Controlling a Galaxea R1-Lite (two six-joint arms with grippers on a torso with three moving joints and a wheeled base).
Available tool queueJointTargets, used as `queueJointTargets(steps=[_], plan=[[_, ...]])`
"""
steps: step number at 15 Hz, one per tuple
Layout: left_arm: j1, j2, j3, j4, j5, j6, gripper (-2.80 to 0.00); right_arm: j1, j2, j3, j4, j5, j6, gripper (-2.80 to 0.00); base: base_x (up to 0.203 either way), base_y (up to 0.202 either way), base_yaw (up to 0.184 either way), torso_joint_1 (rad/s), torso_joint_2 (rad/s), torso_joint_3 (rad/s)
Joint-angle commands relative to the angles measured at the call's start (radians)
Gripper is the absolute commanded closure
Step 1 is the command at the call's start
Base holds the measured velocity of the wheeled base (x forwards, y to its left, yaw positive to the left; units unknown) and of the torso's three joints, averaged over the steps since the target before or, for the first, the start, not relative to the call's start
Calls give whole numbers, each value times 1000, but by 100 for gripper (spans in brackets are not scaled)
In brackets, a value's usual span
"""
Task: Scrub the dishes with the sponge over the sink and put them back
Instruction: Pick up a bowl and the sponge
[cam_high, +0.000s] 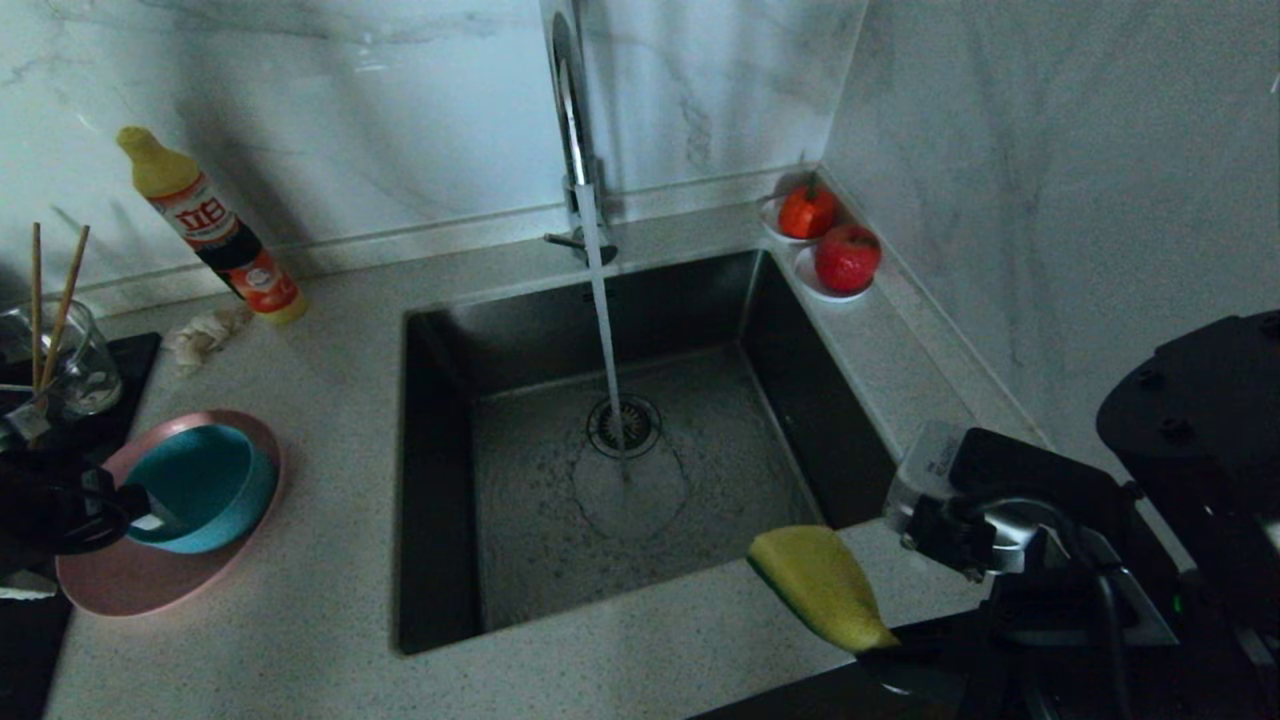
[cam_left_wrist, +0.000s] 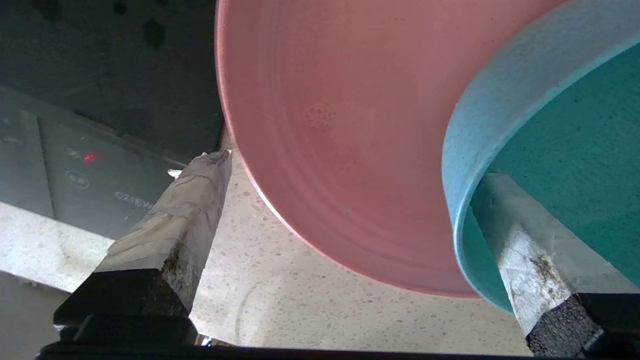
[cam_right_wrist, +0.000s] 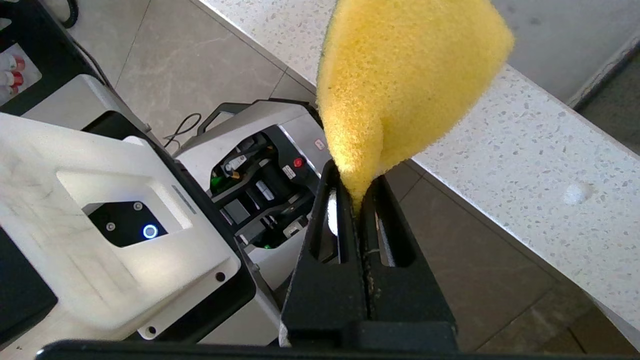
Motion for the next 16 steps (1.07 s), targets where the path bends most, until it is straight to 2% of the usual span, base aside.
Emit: queueJointTargets(steps=[1, 9, 10, 16], plan=[[2, 7, 0, 3, -2, -1, -280, 1, 2, -1, 3, -1, 1, 0, 0, 0, 0, 0, 0, 0], [2, 4, 27, 3, -5, -6, -280, 1, -7, -4, 4, -7, 2, 0, 0, 0, 0, 0, 0, 0], [2, 4, 28, 2, -6, -6, 0, 1, -12, -4, 6, -8, 2, 0, 0, 0, 0, 0, 0, 0], [2, 22, 25, -25, -5, -13, 0, 1, -18, -2, 8, -21, 2, 0, 0, 0, 0, 0, 0, 0]])
